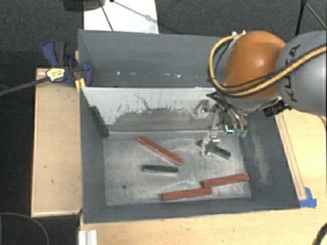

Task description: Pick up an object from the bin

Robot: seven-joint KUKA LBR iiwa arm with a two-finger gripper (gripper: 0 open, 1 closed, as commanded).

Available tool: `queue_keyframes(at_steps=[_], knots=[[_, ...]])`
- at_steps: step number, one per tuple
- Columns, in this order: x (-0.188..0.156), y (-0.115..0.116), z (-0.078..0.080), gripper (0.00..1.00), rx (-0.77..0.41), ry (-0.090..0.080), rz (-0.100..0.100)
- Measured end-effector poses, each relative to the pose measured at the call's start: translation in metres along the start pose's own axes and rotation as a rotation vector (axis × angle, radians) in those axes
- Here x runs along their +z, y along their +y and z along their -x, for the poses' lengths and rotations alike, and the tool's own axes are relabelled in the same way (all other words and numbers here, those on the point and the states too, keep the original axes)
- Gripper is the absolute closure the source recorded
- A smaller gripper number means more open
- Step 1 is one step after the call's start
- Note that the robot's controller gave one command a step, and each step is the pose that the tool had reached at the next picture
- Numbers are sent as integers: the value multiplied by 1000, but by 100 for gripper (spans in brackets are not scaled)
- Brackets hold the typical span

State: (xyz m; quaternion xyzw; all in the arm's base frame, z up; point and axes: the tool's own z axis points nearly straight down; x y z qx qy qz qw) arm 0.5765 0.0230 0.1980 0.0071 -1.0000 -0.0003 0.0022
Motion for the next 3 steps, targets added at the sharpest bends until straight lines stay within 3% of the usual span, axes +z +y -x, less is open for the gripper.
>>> queue_keyframes(at_steps=[1,2,3], knots=[[-4,0,2,0,1,-8,0],[43,25,-1,0,-56,-13,-1],[122,68,-3,100,138,-18,4]])
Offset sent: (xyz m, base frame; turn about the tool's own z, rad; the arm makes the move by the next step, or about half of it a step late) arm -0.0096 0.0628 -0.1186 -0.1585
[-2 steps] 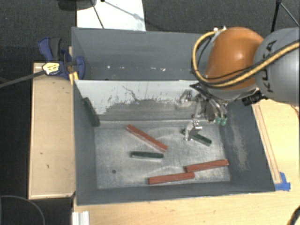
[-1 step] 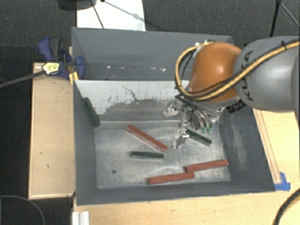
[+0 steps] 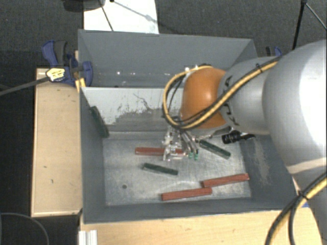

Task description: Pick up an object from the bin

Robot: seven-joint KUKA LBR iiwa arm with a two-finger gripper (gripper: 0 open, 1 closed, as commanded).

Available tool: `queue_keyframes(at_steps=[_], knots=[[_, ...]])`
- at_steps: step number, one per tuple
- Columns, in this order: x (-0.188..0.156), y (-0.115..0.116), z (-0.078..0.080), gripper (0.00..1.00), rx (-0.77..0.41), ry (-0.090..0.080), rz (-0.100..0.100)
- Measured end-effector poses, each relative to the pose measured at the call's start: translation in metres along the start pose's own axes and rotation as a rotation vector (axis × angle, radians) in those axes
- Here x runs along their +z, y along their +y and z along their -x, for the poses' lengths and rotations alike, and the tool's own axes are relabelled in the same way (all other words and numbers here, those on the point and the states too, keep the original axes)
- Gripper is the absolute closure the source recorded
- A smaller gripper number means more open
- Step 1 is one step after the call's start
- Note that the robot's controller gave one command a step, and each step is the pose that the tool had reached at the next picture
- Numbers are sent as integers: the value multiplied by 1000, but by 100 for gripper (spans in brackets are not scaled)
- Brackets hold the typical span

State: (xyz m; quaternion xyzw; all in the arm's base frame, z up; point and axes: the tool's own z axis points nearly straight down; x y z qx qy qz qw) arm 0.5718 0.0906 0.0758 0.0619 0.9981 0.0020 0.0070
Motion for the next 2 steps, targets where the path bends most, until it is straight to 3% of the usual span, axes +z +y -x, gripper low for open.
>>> queue_keyframes(at_steps=[1,2], knots=[[0,0,0,100,0,0,0],[-146,16,7,100,-42,10,-3]])
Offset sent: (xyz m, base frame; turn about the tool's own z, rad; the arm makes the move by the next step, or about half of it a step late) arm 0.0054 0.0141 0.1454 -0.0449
